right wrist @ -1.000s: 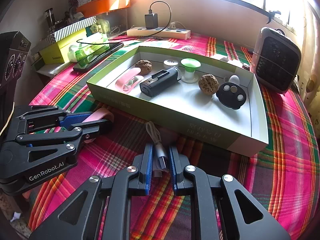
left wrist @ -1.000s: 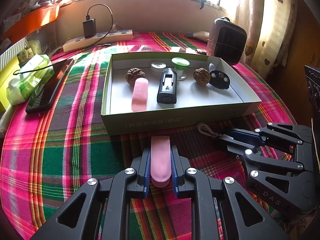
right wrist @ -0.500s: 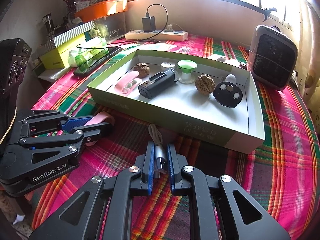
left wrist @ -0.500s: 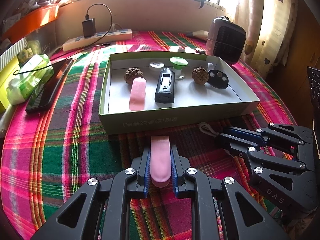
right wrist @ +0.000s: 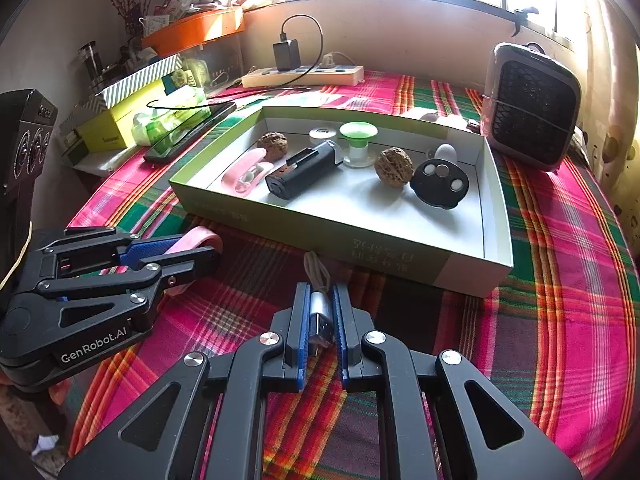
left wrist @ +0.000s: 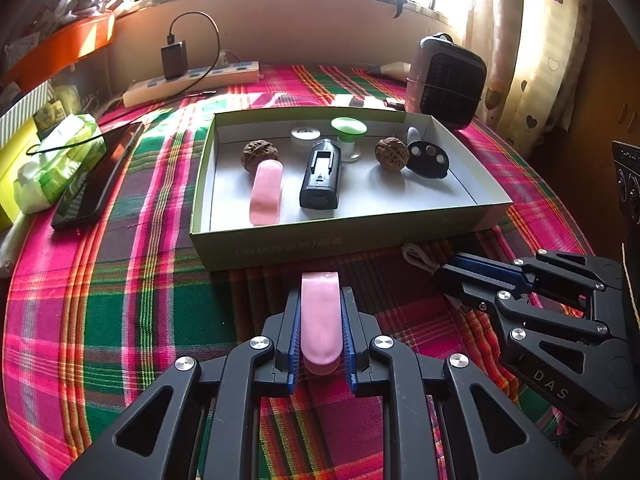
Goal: Organize objects
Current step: 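Lift the pink clip and white cable and carry them over the box lid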
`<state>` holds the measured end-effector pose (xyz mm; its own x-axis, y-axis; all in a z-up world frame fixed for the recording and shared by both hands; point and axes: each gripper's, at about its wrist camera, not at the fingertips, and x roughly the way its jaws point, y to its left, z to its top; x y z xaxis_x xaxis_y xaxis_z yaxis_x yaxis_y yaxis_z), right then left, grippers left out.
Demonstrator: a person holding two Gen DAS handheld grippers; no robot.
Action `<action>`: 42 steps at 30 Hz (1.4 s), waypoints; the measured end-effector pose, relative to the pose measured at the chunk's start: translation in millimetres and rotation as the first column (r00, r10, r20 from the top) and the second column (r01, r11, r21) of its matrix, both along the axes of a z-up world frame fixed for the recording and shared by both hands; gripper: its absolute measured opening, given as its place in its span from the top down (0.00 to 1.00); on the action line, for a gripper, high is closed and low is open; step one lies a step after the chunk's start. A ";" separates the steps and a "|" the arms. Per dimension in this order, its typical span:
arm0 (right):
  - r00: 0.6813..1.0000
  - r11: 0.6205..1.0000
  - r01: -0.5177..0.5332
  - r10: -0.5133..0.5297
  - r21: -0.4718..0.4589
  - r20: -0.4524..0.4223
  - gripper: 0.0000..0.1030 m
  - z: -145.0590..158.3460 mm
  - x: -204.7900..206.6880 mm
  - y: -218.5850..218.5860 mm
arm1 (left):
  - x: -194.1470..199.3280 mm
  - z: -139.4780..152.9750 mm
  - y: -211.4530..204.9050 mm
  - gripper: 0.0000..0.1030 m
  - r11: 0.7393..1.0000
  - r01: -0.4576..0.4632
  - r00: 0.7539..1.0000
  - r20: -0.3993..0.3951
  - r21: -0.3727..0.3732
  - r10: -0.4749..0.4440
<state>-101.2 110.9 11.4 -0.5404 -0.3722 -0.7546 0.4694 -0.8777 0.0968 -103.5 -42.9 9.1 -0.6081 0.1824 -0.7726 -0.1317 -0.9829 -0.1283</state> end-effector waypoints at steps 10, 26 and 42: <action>1.000 0.999 -0.028 0.028 0.036 0.012 0.78 -4.3 -0.5 -4.8 | -1.6 -0.2 -5.7 0.85 1.000 0.003 1.000 0.007 -0.002 -0.003; 1.000 0.998 0.009 -0.009 0.059 -0.005 0.85 -2.8 1.8 -4.0 | 0.0 1.7 -3.6 0.85 1.000 0.009 1.000 0.005 -0.004 -0.009; 0.999 0.999 0.018 -0.020 -0.038 -0.045 0.85 27.6 4.7 5.9 | 5.2 23.6 27.8 0.85 0.999 0.025 0.999 -0.039 -0.025 -0.026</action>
<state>-96.5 116.8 39.0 -0.5808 -0.3894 -0.7149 0.4575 -0.8825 0.1089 -98.3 -15.2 32.7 -0.6337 0.1795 -0.7524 -0.1609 -0.9820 -0.0988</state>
